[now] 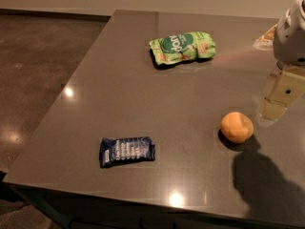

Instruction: Move rxbar blueberry near orange

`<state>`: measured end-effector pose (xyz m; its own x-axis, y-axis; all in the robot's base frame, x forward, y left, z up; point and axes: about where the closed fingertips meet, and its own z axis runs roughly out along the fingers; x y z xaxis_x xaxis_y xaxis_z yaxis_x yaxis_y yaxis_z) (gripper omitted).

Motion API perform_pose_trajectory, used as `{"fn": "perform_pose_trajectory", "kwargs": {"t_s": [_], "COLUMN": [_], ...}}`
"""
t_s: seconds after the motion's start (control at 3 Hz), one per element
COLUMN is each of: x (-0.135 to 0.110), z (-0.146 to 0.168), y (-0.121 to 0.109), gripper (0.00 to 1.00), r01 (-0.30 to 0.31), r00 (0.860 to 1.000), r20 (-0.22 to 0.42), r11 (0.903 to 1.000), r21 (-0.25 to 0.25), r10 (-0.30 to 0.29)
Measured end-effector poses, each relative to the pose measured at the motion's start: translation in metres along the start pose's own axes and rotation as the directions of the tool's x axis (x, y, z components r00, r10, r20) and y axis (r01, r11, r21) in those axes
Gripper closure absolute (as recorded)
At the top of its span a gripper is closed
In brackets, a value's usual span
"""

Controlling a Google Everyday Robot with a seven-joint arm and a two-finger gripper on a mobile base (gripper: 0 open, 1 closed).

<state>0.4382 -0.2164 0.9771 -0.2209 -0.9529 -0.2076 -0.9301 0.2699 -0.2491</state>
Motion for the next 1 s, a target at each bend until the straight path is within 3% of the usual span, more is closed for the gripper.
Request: {"fn": "perform_pose_trajectory", "kwargs": {"t_s": [0.67, 1.0], "x": [-0.011, -0.033], "z": [0.013, 0.035], "y": [0.006, 0.017], "gripper": [0.00, 0.00], "r01": [0.022, 0.042], "r00": [1.000, 0.999], "r20": [-0.003, -0.005], "r11": [0.9997, 0.9991], "r21": [0.004, 0.009], "r10": [-0.022, -0.042]}}
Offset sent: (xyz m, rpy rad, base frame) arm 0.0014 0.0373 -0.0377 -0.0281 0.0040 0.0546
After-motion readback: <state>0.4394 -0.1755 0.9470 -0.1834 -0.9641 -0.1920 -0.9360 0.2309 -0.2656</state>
